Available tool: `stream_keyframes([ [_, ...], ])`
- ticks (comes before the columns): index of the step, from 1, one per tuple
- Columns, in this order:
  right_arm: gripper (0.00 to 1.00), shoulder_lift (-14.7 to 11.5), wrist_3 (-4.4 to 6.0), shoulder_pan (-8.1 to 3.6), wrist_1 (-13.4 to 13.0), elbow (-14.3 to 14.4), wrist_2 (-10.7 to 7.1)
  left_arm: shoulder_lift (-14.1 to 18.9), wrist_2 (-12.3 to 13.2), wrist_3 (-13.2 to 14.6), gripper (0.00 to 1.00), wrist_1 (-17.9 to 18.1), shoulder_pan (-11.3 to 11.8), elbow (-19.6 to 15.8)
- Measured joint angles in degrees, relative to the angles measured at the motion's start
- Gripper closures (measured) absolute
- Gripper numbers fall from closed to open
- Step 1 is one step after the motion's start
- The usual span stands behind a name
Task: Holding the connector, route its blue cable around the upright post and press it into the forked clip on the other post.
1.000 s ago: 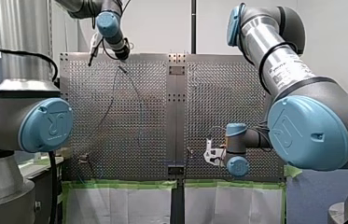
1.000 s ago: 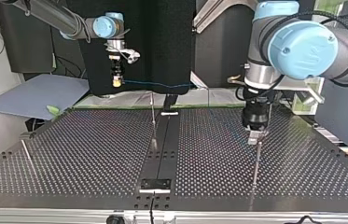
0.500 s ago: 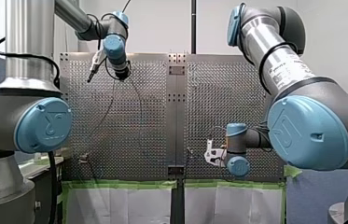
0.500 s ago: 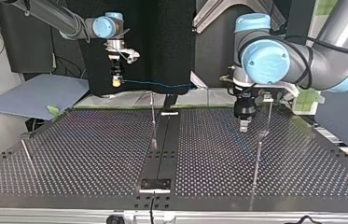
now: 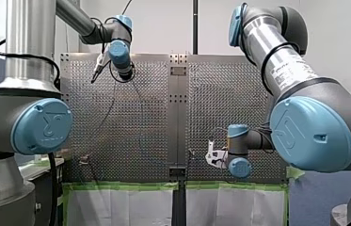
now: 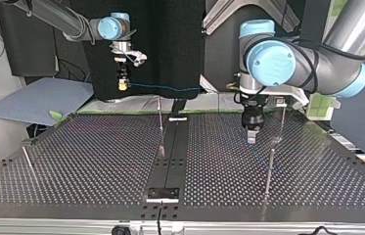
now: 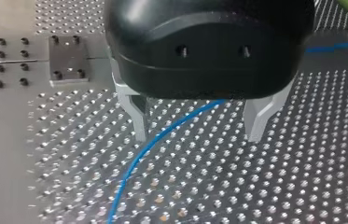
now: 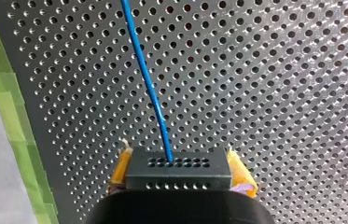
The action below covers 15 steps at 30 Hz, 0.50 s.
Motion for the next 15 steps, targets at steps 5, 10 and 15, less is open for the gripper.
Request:
stream_keyframes([
  [5,1.00,0.00,0.00,0.07,0.06,-0.01,0.07,-0.06,0.31,0.30,0.02,2.27,-0.23,-0.01],
  [10,1.00,0.00,0.06,0.09,0.03,-0.01,0.15,-0.07,0.62,0.45,0.02,4.35,-0.38,-0.02],
  [15,1.00,0.00,0.09,0.09,0.02,0.01,0.16,-0.84,0.66,0.56,0.02,6.56,-0.59,0.01],
])
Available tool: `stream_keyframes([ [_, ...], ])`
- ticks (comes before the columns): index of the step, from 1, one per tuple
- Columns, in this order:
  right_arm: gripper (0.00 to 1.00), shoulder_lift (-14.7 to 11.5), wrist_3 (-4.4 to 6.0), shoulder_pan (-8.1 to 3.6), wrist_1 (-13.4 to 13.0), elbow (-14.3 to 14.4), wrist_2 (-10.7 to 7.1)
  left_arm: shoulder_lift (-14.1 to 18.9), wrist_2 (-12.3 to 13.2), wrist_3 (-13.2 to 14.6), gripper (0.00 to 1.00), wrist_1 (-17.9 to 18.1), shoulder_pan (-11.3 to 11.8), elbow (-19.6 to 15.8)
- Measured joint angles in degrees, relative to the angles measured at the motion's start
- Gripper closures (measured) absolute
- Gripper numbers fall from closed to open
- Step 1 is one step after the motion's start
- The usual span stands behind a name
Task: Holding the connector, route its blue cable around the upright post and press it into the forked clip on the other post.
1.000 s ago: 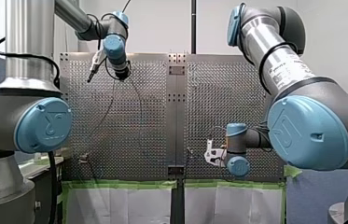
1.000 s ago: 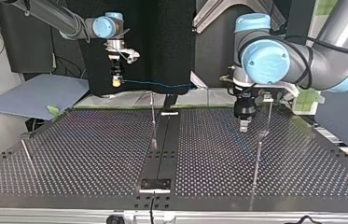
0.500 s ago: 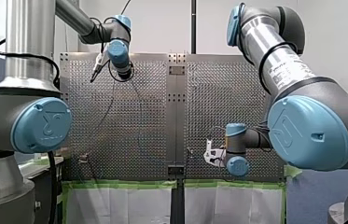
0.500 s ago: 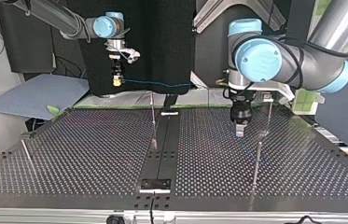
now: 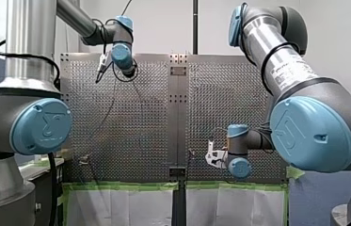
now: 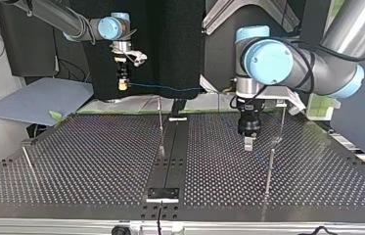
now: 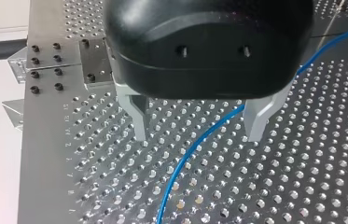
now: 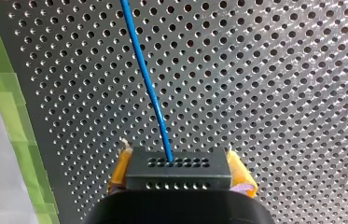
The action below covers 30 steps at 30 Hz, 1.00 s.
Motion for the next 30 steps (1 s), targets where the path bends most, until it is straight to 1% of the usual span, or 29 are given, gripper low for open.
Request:
stream_keyframes([
  [4,1.00,0.00,0.06,0.00,-0.03,0.00,0.00,-1.44,-0.48,0.57,0.02,1.74,-0.51,0.07],
  [10,1.00,0.00,0.09,0.07,-0.05,0.01,0.00,-3.33,-2.34,0.66,0.02,4.86,-0.94,1.25],
  [14,1.00,0.00,0.09,0.08,-0.11,0.01,0.00,-4.68,-1.98,0.29,0.02,6.30,-1.10,1.97],
  [18,1.00,0.00,0.09,0.09,-0.18,0.00,0.00,-6.15,-1.48,-0.43,0.02,6.04,-0.81,2.89],
  [21,1.00,0.00,0.10,0.09,-0.25,0.00,0.00,-6.68,-0.76,-1.17,0.02,5.57,-0.26,3.31],
  [25,1.00,0.00,0.09,0.09,-0.34,0.01,0.00,-6.87,0.41,-2.56,0.02,5.27,0.56,4.18],
  [30,1.00,0.00,0.09,0.09,-0.33,0.01,0.00,-6.93,0.78,-3.51,0.02,4.62,1.16,6.28],
])
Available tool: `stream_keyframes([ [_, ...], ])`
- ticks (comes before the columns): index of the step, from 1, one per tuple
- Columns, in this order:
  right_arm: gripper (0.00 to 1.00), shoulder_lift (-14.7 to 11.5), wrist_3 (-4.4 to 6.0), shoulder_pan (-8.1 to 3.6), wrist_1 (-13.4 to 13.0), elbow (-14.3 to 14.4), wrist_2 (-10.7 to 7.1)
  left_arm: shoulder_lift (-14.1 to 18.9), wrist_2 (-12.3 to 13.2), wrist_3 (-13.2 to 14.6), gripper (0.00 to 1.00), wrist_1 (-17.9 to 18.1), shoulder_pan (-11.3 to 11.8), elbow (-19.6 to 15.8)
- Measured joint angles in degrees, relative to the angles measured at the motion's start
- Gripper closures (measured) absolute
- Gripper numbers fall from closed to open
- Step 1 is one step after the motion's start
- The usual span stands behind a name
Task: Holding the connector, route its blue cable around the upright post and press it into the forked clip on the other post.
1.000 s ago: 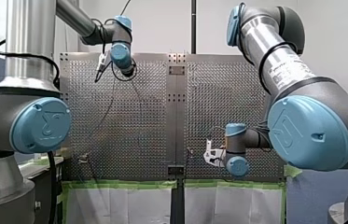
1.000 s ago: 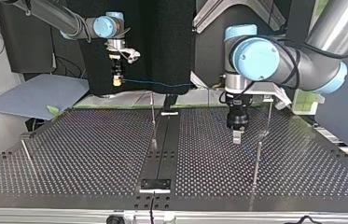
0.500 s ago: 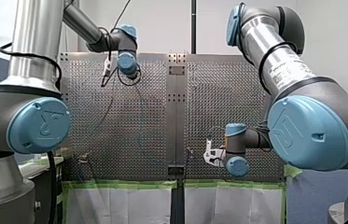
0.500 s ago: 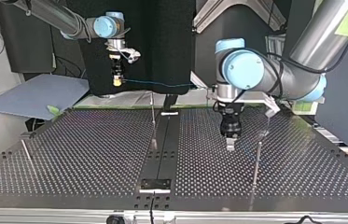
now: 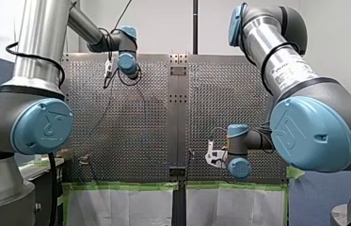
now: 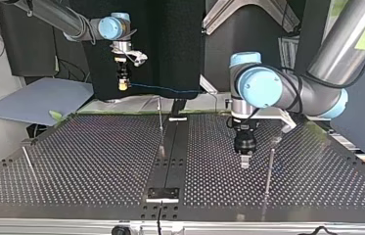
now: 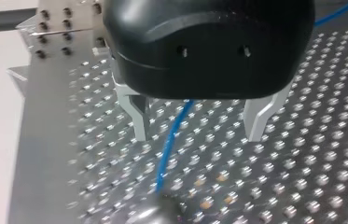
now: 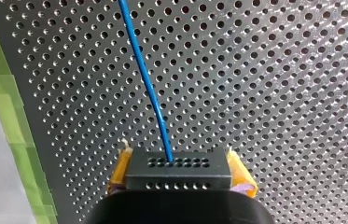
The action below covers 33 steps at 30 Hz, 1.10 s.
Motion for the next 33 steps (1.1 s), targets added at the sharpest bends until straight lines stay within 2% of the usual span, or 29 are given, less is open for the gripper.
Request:
stream_keyframes([
  [5,1.00,0.00,0.00,0.05,0.10,0.00,0.00,-0.64,-0.12,-0.22,0.02,-1.31,0.06,2.26],
  [12,1.00,0.00,0.00,0.16,0.24,0.00,0.00,-3.49,-0.46,-0.73,0.02,-3.95,-0.28,5.47],
  [18,1.00,0.00,0.00,0.23,0.16,0.00,0.00,-5.17,-0.61,-1.59,0.02,-4.70,-0.44,7.53],
  [23,1.00,0.00,0.00,0.27,0.16,0.01,0.00,-5.67,-0.65,-2.14,0.02,-4.81,-0.60,7.88],
  [33,1.00,0.00,-0.08,0.47,0.28,0.01,0.00,-9.24,-1.43,-2.36,0.02,-4.79,-1.46,7.85],
])
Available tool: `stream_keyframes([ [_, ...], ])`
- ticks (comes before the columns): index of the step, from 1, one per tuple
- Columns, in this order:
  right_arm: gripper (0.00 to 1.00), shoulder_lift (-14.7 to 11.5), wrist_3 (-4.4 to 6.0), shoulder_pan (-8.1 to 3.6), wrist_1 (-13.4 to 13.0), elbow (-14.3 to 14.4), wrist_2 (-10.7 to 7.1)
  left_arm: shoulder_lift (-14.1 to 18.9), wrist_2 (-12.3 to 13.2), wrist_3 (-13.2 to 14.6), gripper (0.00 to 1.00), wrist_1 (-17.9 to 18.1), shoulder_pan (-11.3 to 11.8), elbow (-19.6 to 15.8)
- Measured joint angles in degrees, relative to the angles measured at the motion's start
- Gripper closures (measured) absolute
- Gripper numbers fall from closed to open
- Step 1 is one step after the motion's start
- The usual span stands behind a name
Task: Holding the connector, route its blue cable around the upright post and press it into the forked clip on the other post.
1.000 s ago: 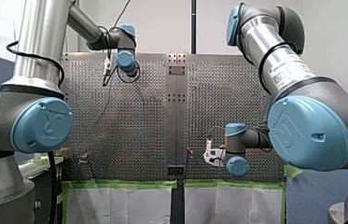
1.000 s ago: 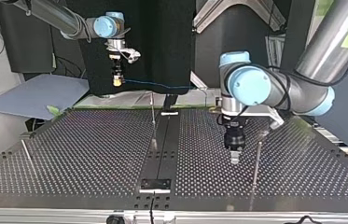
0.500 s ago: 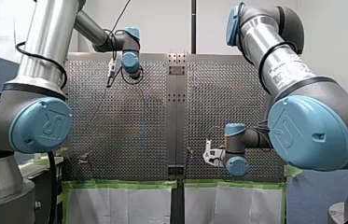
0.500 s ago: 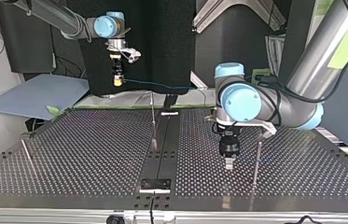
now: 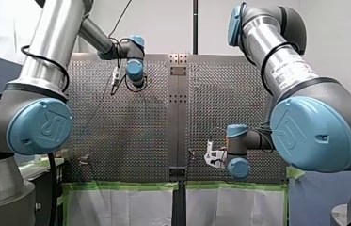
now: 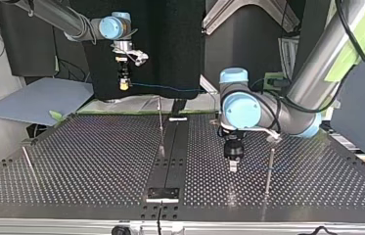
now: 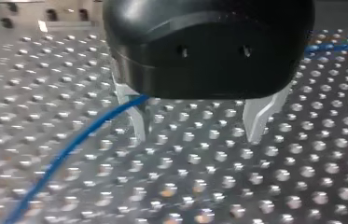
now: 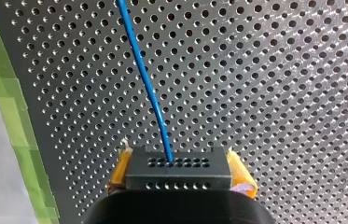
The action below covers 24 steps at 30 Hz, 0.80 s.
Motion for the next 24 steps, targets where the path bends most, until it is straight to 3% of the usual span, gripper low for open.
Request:
stream_keyframes([
  [7,1.00,0.00,-0.05,0.11,0.13,0.00,0.23,-2.65,-1.14,0.29,0.02,0.17,-0.64,-0.43],
  [24,1.00,0.00,-0.10,0.35,0.11,0.00,0.53,-3.99,-2.21,0.74,0.02,3.49,-1.11,-3.90],
])
